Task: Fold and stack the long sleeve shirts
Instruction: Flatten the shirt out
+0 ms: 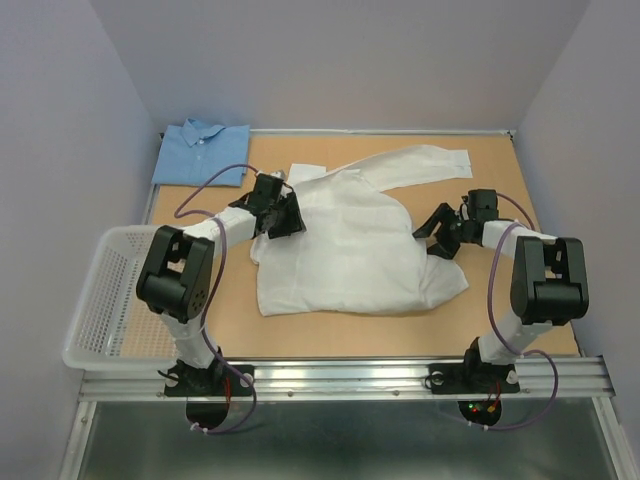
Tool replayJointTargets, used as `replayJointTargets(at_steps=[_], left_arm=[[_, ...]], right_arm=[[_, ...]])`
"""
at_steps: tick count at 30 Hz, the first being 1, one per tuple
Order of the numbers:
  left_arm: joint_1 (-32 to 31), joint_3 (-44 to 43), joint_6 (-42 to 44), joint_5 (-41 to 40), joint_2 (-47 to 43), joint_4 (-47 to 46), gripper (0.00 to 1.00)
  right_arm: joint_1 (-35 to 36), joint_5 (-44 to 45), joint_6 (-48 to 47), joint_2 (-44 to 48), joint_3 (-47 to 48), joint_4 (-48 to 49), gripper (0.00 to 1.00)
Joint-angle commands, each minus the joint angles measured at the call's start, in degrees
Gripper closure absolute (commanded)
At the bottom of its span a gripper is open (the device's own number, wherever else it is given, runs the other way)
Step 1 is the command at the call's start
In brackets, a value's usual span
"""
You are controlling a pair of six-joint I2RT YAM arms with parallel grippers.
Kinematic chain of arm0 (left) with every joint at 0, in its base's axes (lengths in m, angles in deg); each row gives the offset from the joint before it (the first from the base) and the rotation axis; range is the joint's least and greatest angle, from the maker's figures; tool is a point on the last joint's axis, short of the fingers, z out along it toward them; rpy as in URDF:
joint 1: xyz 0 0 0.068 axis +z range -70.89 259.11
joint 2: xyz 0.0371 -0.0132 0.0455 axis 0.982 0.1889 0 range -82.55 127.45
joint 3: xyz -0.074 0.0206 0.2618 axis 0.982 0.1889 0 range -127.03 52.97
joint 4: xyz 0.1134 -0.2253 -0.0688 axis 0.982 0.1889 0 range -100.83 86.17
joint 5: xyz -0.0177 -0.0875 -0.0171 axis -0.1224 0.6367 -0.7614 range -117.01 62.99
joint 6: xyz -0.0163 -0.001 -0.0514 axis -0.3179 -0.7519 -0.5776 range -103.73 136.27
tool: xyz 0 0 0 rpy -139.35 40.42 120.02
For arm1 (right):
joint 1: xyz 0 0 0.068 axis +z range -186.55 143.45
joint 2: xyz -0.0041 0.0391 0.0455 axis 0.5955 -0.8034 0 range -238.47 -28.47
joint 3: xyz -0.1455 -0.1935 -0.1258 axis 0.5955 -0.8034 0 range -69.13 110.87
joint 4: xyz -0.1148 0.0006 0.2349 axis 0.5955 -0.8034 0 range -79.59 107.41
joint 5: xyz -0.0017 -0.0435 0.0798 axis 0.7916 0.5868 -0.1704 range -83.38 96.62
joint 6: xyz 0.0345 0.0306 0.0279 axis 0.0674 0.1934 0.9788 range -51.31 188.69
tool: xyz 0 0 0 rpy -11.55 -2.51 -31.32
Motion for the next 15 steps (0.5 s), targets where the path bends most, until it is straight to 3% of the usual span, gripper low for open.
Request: replayJointTargets(at_steps=[1, 15], left_arm=[[0.22, -1.15, -0.09, 0.96, 2.90, -1.39, 0.42], [-0.22, 3.60, -2.47, 1.40, 3.70, -3.51, 0.46]], right_arm=[[0.08, -5.99, 1.62, 0.80, -1.88, 6.86, 0.30], [3.06, -8.91, 3.03, -3.76, 0.49, 13.09, 0.30]])
